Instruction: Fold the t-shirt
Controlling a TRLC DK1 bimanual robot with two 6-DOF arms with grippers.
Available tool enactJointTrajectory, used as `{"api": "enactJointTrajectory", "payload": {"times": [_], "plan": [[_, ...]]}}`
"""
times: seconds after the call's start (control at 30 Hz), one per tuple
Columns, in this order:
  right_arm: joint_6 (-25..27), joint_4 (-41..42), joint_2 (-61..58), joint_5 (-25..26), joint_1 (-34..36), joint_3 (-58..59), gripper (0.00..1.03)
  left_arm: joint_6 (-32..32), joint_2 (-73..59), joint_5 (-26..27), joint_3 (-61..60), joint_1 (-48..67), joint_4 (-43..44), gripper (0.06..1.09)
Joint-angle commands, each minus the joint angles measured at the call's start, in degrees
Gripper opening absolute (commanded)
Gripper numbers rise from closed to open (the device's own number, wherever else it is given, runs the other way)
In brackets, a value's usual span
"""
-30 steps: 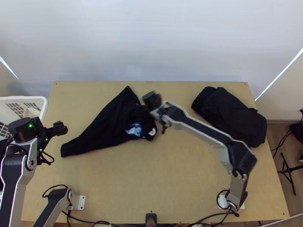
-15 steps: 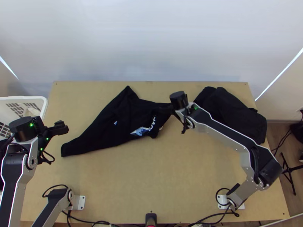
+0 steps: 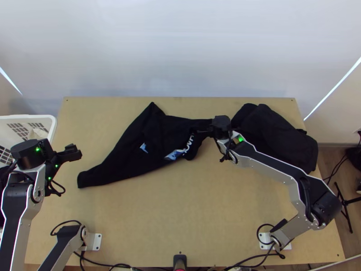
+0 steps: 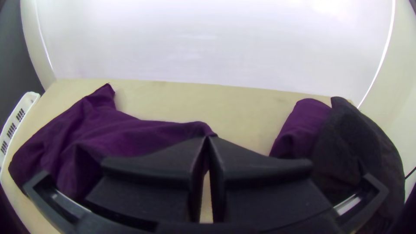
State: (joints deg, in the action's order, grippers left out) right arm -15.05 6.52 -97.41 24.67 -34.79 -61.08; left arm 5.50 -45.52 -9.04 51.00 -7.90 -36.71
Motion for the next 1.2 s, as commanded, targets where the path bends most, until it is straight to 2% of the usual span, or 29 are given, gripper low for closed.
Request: {"api": "enactJointTrajectory", "payload": {"times": [0.0,0.03,0.07,0.1,0.2,0.27,0.37,0.47,0.53,0.63,0.7,0.73,0.77,0.83,0.87,1.17], "plan": [[4.4,4.7,1.7,1.1,2.0,2.7,0.55,-0.6,-0.1,0.1,0.2,0.0,-0.2,1.04],[5.6,4.7,2.2,1.1,2.4,2.7,0.78,-0.7,-0.1,0.1,0.3,0.0,-0.2,1.04],[7.3,4.7,3.0,1.1,2.5,3.0,0.91,-0.8,-0.3,0.1,0.5,0.0,-0.2,1.04],[9.5,4.7,4.2,1.1,2.5,3.3,0.94,-0.9,-0.3,0.1,0.6,0.0,-0.2,1.04],[18.3,7.6,9.6,1.0,2.4,6.4,0.94,-1.2,-0.4,0.1,0.7,-0.1,-0.3,1.04],[28.8,14.0,14.0,0.1,0.8,10.7,0.95,-1.5,-0.2,0.1,0.8,-0.3,-0.5,1.04],[48.0,17.4,20.3,-9.2,-1.2,18.5,0.95,-1.7,0.1,0.1,0.6,-0.5,-0.7,1.04],[63.2,17.6,25.4,-19.1,-1.6,25.3,0.95,-1.8,0.3,0.1,0.3,-0.7,-0.9,1.04],[72.1,18.0,27.3,-23.6,-1.8,29.1,0.95,-1.8,0.5,0.1,0.2,-0.7,-0.9,1.04],[81.5,18.1,27.8,-29.0,-2.0,32.5,0.95,-1.8,0.6,0.1,0.2,-0.7,-1.0,1.04],[86.2,18.2,27.0,-32.3,-2.0,33.6,0.9,-1.8,0.8,0.1,0.3,-0.8,-1.0,1.04],[87.6,18.3,26.3,-33.6,-2.0,33.7,0.85,-1.8,1.0,0.1,0.3,-0.8,-1.0,1.04],[88.0,18.9,25.7,-34.7,-2.1,33.7,0.78,-1.8,1.0,0.1,0.3,-0.9,-1.0,1.04],[88.9,21.7,24.3,-37.1,-2.7,33.7,0.53,-1.8,1.3,0.1,0.2,-1.0,-1.3,1.04],[89.3,22.9,23.5,-37.8,-3.2,33.7,0.47,-1.8,1.4,0.1,0.1,-1.1,-1.3,1.04],[95.4,24.9,16.8,-42.2,-4.0,31.5,0.47,-2.6,1.6,0.1,0.0,-1.9,-1.3,1.04]]}}
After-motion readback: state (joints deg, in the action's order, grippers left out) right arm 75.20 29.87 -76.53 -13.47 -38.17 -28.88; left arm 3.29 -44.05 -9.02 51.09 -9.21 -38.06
